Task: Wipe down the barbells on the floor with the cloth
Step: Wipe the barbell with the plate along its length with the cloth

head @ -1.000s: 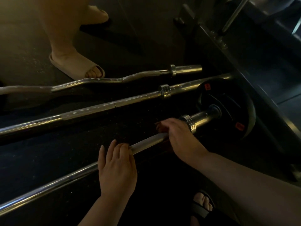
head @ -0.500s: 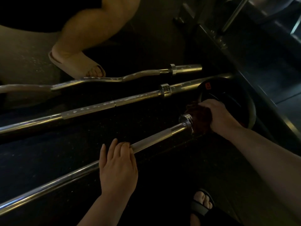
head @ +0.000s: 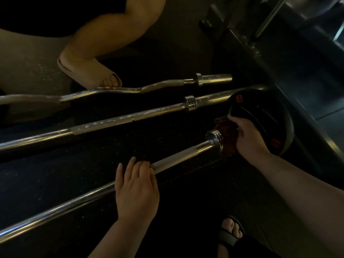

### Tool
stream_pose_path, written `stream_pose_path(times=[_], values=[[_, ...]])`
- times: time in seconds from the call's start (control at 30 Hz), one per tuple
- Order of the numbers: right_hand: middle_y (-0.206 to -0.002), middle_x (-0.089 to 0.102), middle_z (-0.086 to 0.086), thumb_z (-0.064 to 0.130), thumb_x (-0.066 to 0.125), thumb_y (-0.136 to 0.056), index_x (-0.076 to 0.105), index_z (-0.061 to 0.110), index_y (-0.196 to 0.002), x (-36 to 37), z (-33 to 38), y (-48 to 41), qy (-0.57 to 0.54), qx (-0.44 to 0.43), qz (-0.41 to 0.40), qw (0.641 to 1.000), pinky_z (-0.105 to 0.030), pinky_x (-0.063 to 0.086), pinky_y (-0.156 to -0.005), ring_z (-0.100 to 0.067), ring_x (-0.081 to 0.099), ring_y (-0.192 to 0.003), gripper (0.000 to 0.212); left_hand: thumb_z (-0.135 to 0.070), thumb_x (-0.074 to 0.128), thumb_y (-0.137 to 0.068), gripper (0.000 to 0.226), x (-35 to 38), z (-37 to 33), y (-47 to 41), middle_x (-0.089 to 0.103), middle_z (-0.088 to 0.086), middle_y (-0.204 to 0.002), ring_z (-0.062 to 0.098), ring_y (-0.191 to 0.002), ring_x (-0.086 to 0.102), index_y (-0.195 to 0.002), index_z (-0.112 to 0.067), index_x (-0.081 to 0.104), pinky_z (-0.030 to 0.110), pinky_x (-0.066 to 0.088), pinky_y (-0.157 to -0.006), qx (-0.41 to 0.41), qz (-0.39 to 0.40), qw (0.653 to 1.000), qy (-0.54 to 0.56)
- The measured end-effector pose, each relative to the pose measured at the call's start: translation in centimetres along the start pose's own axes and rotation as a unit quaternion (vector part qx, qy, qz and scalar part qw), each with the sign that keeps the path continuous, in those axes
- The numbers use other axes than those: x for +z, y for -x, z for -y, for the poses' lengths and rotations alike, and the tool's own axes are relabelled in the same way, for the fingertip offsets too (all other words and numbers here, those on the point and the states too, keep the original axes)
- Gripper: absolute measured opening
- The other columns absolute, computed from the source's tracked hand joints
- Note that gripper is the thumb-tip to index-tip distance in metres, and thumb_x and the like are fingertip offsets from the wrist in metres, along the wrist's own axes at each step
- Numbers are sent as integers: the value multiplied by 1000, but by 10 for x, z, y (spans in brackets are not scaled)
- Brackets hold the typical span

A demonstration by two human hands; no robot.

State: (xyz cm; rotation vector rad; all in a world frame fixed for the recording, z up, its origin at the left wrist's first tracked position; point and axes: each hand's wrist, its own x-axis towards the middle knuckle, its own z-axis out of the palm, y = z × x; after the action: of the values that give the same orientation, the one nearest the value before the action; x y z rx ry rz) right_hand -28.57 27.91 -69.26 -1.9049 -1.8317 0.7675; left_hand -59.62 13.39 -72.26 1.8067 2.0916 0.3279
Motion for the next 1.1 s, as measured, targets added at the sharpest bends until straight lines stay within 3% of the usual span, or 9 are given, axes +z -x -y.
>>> stream_pose_path(times=[0.07,0.13,0.33,0.47,0.6,0.8,0.9,1.0,1.1], values=[[-141,46,10,14,44,-107,56,37,-140,3,2,7,-56,-21,23,998,-6,47,-82,2,50,-119,42,-41,13,-102,60,1,1,0,57,-5,-142,16,-150,27,-135,-21,58,48,7,-126,-4,1,1000,-3],[-144,44,10,14,45,-106,55,36,-142,-1,-1,11,-45,-43,56,997,2,37,-88,7,44,-125,42,-39,15,-103,56,2,3,0,59,-5,-140,17,-149,30,-134,-21,58,48,9,-125,-5,-4,1000,-8],[-151,42,7,17,43,-105,53,29,-144,-12,-19,-2,55,-6,-9,998,-36,31,-117,-16,36,-141,42,-40,14,-103,57,2,2,1,56,-6,-144,15,-150,26,-138,-22,56,46,7,-126,4,5,1000,-10],[-146,40,15,33,40,-108,49,30,-146,0,-4,8,10,-30,50,998,-28,31,-108,-6,34,-135,39,-41,12,-102,60,1,1,1,56,-6,-145,15,-151,25,-138,-22,56,46,5,-126,-5,1,1000,-12],[-159,33,6,31,33,-109,41,31,-152,-9,-21,6,89,-42,50,994,-40,23,-122,-15,25,-150,43,-40,13,-102,60,0,3,3,57,-4,-143,17,-150,28,-137,-20,57,47,8,-126,1,-2,1000,-13],[-145,42,6,30,36,-109,49,28,-144,7,2,8,20,1,23,1000,-16,33,-92,-10,39,-129,38,-40,12,-102,60,-2,0,2,56,-4,-144,16,-151,25,-137,-20,56,46,4,-126,7,0,1000,-2],[-147,45,5,32,34,-109,46,29,-146,3,-8,11,79,-58,55,994,-34,35,-112,-13,38,-138,39,-40,13,-102,59,0,3,3,58,-4,-142,17,-150,28,-136,-19,57,46,6,-126,3,-2,1000,-7],[-153,42,-3,31,30,-109,42,32,-147,0,-16,2,67,26,-16,997,-51,37,-116,-22,38,-143,40,-39,15,-103,58,1,6,4,61,-2,-139,19,-148,33,-135,-18,58,49,14,-125,14,0,1000,-15],[-147,43,0,27,33,-109,45,29,-145,14,0,10,17,48,-52,997,-36,48,-100,-16,48,-128,38,-39,14,-103,59,1,5,2,60,-3,-140,19,-148,32,-135,-19,58,49,15,-125,14,2,1000,-11]])
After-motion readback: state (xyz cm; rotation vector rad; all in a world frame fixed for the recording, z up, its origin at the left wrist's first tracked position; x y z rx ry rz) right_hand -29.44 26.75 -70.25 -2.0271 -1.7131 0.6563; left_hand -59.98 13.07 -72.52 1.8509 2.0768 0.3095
